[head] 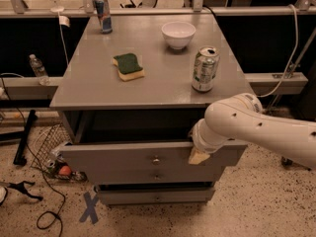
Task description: Open top drawer
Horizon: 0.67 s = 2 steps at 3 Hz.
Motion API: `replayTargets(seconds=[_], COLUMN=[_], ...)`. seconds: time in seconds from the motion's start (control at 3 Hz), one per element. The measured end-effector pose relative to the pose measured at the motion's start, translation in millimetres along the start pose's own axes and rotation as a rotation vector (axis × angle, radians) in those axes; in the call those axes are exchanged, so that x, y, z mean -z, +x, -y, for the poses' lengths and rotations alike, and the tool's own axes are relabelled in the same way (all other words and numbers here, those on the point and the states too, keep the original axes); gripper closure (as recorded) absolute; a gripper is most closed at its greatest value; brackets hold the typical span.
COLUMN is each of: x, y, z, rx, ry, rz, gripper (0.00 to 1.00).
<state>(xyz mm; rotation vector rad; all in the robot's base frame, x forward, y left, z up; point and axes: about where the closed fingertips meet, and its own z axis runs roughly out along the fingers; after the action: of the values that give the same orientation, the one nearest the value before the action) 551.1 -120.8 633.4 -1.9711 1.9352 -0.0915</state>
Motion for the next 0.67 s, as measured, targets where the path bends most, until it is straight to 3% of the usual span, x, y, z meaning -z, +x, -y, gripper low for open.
replayTargets(seconds=[0.67], x=[3.5], y=[-2.4], z=[-6.1], rx=[0.004], ry=[0.007], rz=[-0.004], gripper=[0.85])
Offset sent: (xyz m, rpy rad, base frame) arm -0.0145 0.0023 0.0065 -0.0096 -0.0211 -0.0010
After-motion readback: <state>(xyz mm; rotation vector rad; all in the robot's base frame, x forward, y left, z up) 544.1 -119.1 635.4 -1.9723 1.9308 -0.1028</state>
